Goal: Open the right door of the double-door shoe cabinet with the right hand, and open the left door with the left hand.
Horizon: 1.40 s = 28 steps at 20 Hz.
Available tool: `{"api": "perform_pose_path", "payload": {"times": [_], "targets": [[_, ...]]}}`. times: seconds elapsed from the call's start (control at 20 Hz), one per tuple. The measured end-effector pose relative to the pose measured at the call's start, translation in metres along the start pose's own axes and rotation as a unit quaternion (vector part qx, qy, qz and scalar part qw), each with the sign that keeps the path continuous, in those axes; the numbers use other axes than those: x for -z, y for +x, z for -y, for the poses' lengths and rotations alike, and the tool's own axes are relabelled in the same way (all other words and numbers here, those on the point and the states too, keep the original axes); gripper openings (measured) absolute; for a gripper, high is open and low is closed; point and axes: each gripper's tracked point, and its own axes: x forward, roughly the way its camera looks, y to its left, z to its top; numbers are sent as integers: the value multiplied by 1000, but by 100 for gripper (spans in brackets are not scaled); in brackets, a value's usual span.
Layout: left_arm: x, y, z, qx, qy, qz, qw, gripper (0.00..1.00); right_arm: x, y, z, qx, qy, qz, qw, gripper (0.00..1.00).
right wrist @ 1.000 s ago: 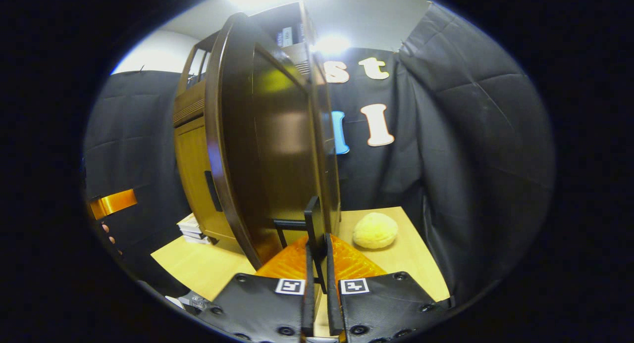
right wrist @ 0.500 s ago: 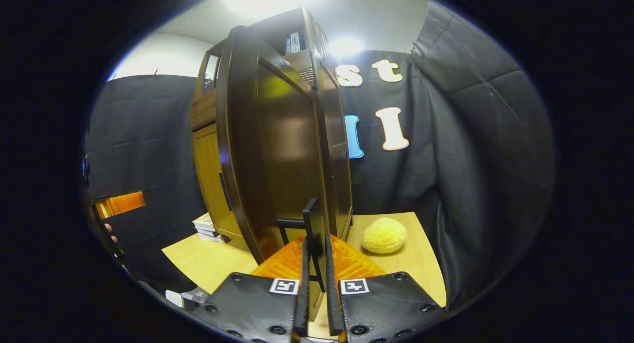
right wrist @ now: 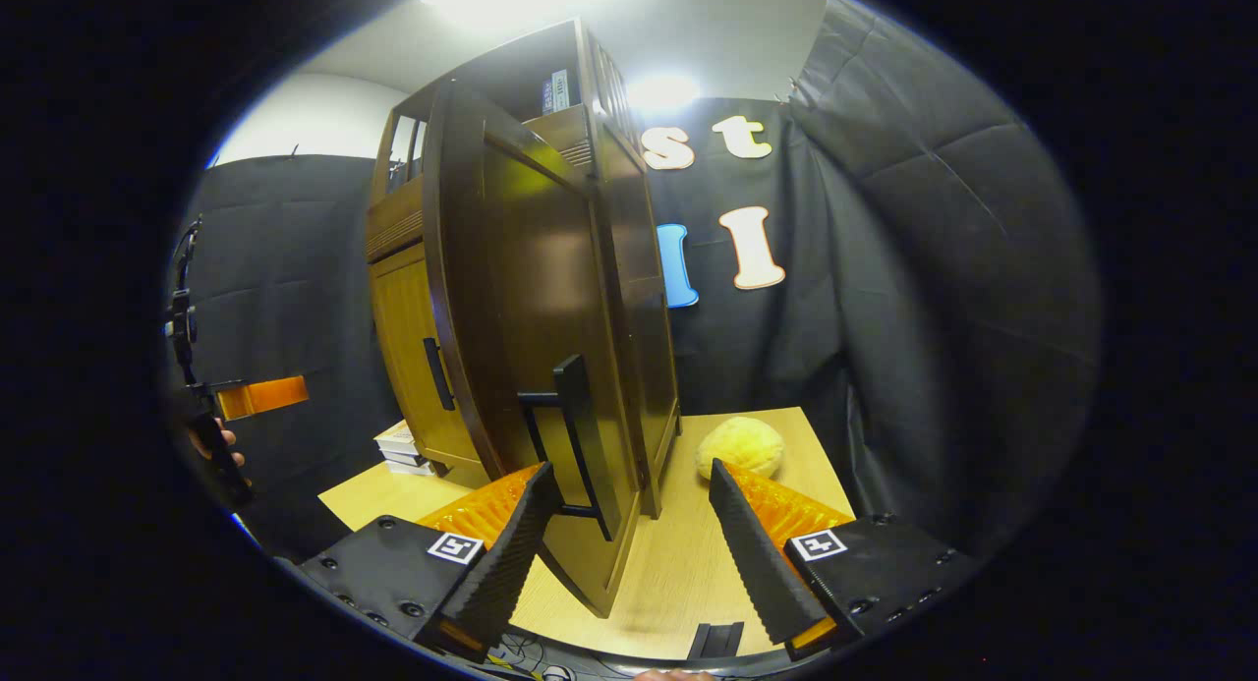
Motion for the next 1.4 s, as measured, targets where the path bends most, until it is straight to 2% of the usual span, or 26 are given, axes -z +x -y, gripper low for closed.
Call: {"api": "perform_pose_path", "payload": {"times": [0.2, 0.4, 0.45, 0.5, 0.85, 0.9, 1.15, 1.2, 1.3, 1.35, 1.4], "targets": [[-1, 62, -8, 25, 2, 0, 1000, 96, 2, -15, 10, 59, 17, 0, 998, 92], [-4, 132, -11, 46, 21, 8, 999, 95, 9, -39, 6, 131, 5, -3, 991, 92], [-3, 151, -9, 53, 24, 9, 998, 95, 8, -43, -4, 138, 3, 2, 990, 92], [-3, 168, -7, 61, 27, 12, 998, 95, 8, -47, -13, 145, -1, 6, 989, 98], [10, 256, 4, 94, 30, 21, 995, 96, 17, -48, -63, 160, -57, 2, 986, 98], [11, 264, 4, 95, 32, 22, 995, 96, 16, -46, -67, 162, -61, 0, 985, 92], [33, 305, 21, 115, 35, 11, 993, 96, 6, -40, -84, 176, -66, 12, 982, 94], [36, 312, 19, 104, 37, 11, 994, 82, 4, -38, -87, 179, -65, 13, 982, 94], [44, 312, 29, 123, 29, 4, 992, 55, 4, -35, -92, 180, -64, 13, 981, 94], [44, 312, 23, 106, 33, 6, 994, 47, 5, -35, -94, 181, -66, 12, 981, 94], [44, 312, 25, 105, 25, 13, 994, 38, 6, -34, -96, 181, -68, 11, 981, 99]]}}
